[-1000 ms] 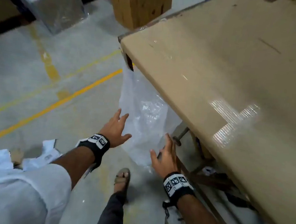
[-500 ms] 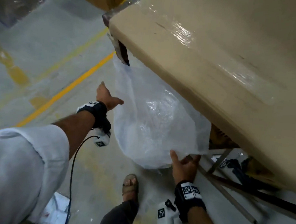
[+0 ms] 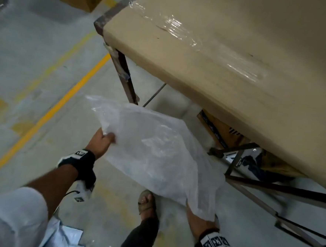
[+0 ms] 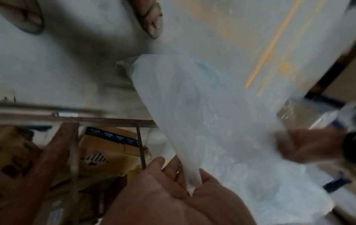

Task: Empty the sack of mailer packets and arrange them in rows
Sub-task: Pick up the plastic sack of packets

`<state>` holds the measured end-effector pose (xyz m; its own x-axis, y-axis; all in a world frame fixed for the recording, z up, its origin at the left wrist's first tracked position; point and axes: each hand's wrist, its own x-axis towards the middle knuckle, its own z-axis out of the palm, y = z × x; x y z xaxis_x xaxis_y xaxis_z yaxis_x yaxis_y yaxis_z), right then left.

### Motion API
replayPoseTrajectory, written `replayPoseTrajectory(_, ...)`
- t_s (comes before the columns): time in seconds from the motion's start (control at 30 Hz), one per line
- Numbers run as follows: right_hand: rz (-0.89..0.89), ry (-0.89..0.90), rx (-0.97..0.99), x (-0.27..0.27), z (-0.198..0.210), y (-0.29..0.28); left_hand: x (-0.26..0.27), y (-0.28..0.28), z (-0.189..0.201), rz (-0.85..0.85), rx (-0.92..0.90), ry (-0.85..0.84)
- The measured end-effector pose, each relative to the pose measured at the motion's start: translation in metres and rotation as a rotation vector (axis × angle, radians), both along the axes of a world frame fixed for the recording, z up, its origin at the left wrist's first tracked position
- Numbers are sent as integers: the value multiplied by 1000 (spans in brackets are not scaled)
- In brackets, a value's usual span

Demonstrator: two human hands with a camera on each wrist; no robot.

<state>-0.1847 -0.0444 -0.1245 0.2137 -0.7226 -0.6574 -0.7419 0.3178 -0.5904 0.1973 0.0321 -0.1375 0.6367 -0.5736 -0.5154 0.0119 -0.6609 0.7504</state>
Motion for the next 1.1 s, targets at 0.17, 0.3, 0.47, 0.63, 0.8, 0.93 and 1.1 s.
replayPoseTrajectory(0.17,-149,-197,-132,11,32,-4,-22,61,20,-294,341,144)
replayPoseTrajectory(0.3,-87,-306,109,27,73,-18,-36,100,48,-694,906,118)
replayPoseTrajectory(0.47,650,67,-84,-1,99,-45,-91,96,147,-595,776,152)
replayPoseTrajectory(0.63,529,-6,-306,-49,120,-60,-151,109,214,-872,833,68)
replayPoseTrajectory(0.8,375,-267,-316,-81,155,-47,-228,125,237,-656,514,-282)
replayPoseTrajectory(0.93,247,-352,-221,-94,184,-35,-267,128,252,-157,14,-88)
replayPoseTrajectory(1.1,204,-284,-338,-83,215,-25,-291,114,277,10,-169,-132)
